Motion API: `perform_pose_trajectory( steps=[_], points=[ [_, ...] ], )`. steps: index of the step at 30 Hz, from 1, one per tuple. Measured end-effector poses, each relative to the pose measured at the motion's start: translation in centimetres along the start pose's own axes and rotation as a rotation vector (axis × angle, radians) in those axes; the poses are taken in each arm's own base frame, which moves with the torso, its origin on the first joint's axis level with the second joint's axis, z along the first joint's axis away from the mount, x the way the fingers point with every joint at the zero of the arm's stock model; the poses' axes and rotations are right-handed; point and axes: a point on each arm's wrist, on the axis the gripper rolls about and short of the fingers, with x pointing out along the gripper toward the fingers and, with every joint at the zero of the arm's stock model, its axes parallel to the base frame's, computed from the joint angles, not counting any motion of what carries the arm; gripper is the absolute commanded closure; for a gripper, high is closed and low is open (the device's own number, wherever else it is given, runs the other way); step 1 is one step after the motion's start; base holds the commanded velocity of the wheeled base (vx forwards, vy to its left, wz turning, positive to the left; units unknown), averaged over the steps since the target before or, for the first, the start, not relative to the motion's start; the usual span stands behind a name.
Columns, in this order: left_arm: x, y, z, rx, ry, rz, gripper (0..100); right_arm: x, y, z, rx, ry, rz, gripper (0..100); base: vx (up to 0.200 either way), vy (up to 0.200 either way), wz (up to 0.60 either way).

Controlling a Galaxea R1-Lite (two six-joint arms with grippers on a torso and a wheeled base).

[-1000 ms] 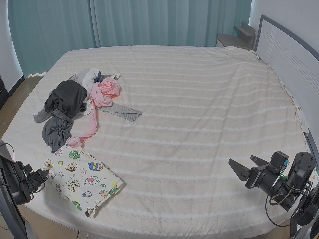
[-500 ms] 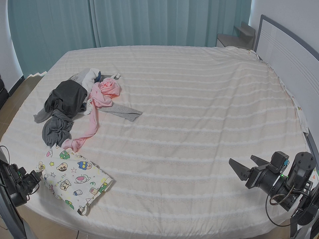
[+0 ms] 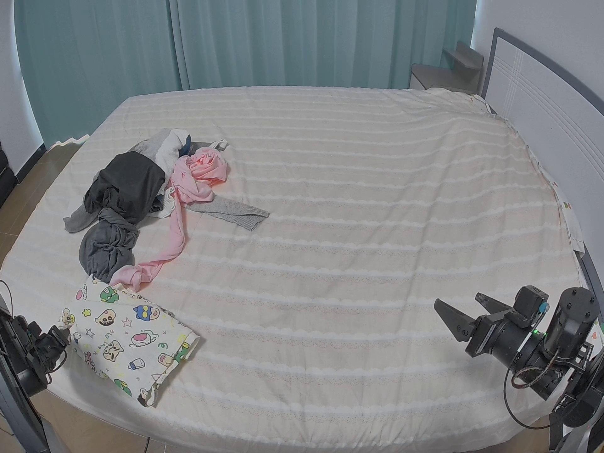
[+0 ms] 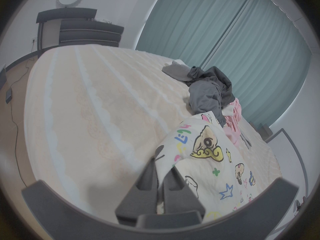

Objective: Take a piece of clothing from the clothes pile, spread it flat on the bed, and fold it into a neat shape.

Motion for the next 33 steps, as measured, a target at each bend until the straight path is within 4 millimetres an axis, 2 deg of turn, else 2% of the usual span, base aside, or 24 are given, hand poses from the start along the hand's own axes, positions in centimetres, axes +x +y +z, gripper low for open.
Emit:
perform_pose_trajectory(
  steps=[17, 18, 28, 33],
  points=[
    [-1.4, 1.2, -0.8, -0.048, 0.016, 0.051, 100, 0.0, -0.3, 0.2, 0.001, -0.008, -0.012, 0, 0.0, 0.0, 0.0],
    [-1.4, 1.2, -0.8, -0.049, 0.016, 0.051, 0, 0.0, -0.3, 0.2, 0.001, -0.007, -0.012, 0, 0.0, 0.0, 0.0],
    [-2.2, 1.2, -1.3, -0.042, 0.04, 0.061, 0, 0.0, -0.3, 0.2, -0.002, -0.011, -0.012, 0, 0.0, 0.0, 0.0],
    [-3.9, 1.8, -1.2, -0.027, 0.045, 0.029, 0, -0.1, -0.3, 0.4, -0.004, -0.02, -0.01, 0, 0.0, 0.0, 0.0]
  ],
)
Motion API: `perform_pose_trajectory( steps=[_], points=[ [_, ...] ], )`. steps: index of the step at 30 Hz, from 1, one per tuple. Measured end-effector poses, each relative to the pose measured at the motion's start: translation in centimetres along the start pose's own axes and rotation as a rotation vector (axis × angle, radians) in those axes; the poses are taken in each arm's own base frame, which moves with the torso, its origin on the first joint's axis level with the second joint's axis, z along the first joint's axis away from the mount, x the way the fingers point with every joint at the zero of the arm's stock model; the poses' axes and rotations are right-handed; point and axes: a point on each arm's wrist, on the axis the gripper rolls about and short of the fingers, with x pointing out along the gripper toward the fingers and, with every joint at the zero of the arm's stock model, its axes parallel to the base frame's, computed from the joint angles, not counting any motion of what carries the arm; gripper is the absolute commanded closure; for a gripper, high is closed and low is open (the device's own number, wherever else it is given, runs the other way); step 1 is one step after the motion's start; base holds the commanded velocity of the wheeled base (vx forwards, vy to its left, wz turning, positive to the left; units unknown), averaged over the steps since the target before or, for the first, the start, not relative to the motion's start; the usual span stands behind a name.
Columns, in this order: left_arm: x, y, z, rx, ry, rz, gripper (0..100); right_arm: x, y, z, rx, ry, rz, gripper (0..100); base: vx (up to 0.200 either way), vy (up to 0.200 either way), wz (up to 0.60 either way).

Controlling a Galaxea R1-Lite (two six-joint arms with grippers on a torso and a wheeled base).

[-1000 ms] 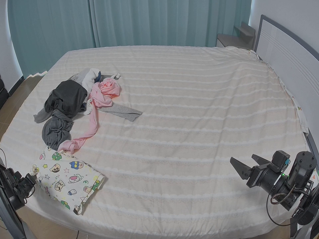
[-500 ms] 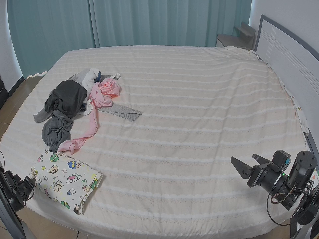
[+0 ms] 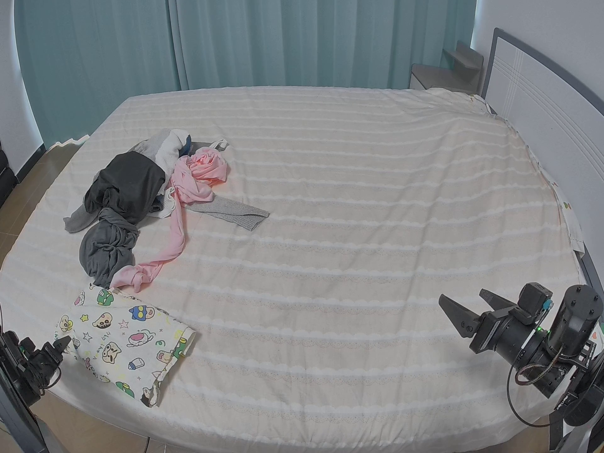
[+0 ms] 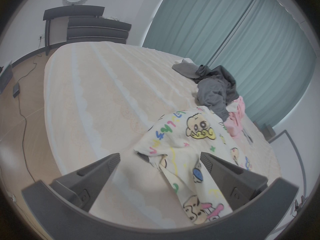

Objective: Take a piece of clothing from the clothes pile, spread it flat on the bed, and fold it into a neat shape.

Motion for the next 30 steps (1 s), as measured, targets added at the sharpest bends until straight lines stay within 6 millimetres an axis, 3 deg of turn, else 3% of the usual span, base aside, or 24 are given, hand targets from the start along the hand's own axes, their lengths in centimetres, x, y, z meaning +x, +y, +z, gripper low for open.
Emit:
perform_pose_trajectory(
  steps=[7, 13, 22, 26, 30],
  points=[
    [-1.7, -1.0, 1.8, 0.046, -0.037, -0.109, 0, -0.4, 0.1, 0.5, -0.022, -0.028, 0.008, 0, 0.0, 0.0, 0.0],
    [-3.9, -3.7, 5.3, 0.069, -0.122, -0.23, 0, -1.2, 0.1, 1.7, -0.074, -0.09, 0.017, 0, 0.0, 0.0, 0.0],
    [-10.7, -11.1, 10.2, 0.067, -0.149, -0.566, 0, -3.2, -0.7, 3.4, -0.116, -0.166, -0.032, 0, 0.0, 0.0, 0.0],
    [-13.9, -14.8, 10.3, 0.094, -0.099, -0.694, 0, -4.9, -1.1, 3.9, -0.128, -0.155, -0.059, 0, 0.0, 0.0, 0.0],
    [-16.3, -18.5, 9.2, 0.164, -0.006, -0.833, 0, -7.3, -1.8, 3.6, -0.145, -0.097, -0.097, 0, 0.0, 0.0, 0.0]
  ],
)
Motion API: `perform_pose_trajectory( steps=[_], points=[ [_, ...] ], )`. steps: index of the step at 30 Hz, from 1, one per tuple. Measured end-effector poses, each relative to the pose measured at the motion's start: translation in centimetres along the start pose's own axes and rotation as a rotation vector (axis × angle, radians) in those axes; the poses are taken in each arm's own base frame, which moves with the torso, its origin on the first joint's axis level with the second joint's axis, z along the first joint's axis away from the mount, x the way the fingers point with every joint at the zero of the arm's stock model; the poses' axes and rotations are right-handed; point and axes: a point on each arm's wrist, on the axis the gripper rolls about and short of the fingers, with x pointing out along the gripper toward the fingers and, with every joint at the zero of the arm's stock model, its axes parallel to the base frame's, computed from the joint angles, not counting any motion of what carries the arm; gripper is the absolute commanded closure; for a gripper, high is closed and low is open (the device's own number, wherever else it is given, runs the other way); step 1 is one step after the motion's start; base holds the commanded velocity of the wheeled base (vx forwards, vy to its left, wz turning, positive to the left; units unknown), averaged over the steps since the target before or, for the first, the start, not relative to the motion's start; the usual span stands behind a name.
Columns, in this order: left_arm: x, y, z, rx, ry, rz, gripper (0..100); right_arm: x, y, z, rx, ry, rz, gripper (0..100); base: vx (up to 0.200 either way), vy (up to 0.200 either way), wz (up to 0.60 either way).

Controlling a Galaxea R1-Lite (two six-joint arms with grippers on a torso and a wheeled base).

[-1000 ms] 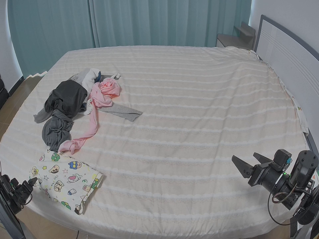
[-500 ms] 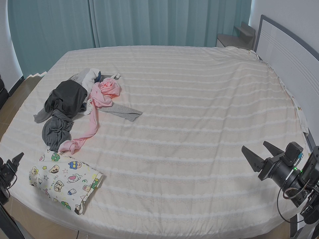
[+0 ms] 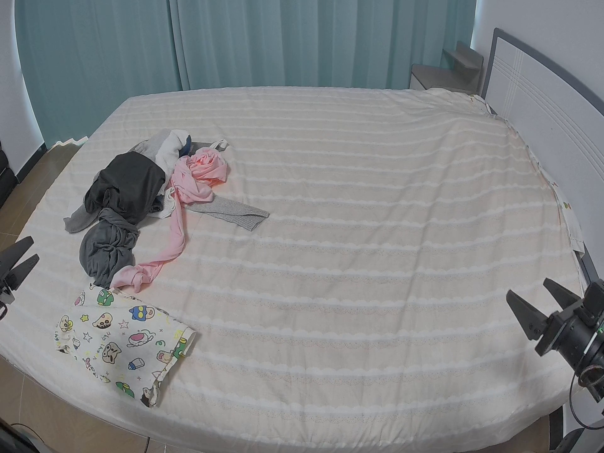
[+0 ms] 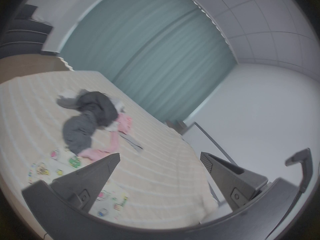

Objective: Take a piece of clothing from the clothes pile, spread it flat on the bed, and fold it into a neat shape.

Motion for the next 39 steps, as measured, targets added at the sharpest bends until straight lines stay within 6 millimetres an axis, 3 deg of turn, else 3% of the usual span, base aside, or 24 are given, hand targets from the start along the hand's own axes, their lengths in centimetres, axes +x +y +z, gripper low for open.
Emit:
perform_pose_trajectory(
  steps=[10, 16, 20, 32, 39],
  points=[
    [1.4, -8.0, -3.6, 0.028, 0.261, -0.326, 0, -6.5, -2.5, -1.5, -0.025, 0.099, -0.138, 0, 0.0, 0.0, 0.0],
    [0.2, -12.0, -6.5, -0.013, 0.416, -0.493, 0, -10.0, -3.4, -2.6, -0.007, 0.03, -0.231, 0, 0.0, 0.0, 0.0],
    [-1.6, -13.9, -8.8, -0.056, 0.52, -0.59, 0, -11.8, -3.5, -3.6, -0.014, -0.025, -0.266, 0, 0.0, 0.0, 0.0],
    [-7.7, -15.5, -14.5, -0.073, 0.642, -0.729, 0, -13.6, -3.2, -5.8, -0.045, -0.127, -0.244, 0, 0.0, 0.0, 0.0],
    [-9.1, -15.3, -15.8, 0.1, 0.451, -0.762, 0, -13.8, -2.9, -6.1, -0.132, -0.132, -0.186, 0, 0.0, 0.0, 0.0]
  ],
)
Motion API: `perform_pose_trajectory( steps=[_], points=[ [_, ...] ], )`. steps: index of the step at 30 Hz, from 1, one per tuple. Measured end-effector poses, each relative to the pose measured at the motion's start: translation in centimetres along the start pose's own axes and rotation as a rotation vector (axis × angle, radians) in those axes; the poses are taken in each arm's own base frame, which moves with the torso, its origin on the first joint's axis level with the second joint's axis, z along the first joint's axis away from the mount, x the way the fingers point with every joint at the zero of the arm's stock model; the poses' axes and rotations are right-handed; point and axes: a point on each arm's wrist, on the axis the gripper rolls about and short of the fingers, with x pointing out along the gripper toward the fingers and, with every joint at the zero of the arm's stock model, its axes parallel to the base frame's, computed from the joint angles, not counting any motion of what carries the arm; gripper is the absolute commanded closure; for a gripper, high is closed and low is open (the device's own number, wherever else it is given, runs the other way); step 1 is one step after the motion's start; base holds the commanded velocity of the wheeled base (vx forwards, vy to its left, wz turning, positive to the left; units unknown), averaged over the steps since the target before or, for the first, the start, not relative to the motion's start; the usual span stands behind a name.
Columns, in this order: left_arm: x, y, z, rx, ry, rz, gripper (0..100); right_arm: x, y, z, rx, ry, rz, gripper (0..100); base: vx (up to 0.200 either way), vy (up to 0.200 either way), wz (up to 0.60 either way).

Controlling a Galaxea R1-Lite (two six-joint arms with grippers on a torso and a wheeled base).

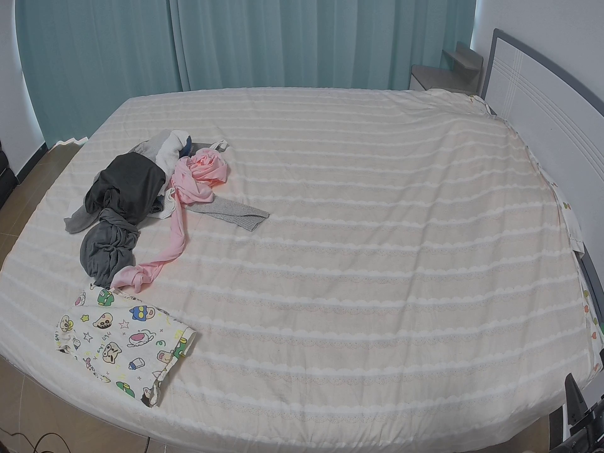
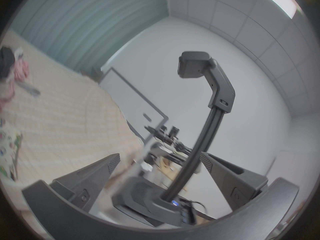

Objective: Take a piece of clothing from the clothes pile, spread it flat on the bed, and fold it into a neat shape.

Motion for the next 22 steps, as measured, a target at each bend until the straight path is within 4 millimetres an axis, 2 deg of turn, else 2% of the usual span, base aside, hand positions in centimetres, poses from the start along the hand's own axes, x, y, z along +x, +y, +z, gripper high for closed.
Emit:
perform_pose_trajectory(
  steps=[4, 9, 16, 22],
  points=[
    [-0.1, 0.6, -0.2, 0.155, -0.174, 0.144, 0, -0.1, 0.1, 0.0, -0.063, -0.005, 0.038, 0, 0.0, 0.0, 0.0],
    [-0.5, 2.3, -0.9, 0.283, -0.317, 0.466, 0, -0.1, 0.2, -0.1, -0.102, -0.008, 0.095, 0, 0.0, 0.0, 0.0],
    [-1.3, 3.8, -1.6, 0.349, -0.422, 0.942, 0, -0.1, 0.3, -0.2, -0.119, 0.007, 0.115, 0, 0.0, 0.0, 0.0],
    [-2.2, 4.5, -2.0, 0.328, -0.504, 1.345, 0, -0.1, 0.2, -0.5, -0.1, 0.035, 0.097, 0, 0.0, 0.0, 0.0]
  ],
)
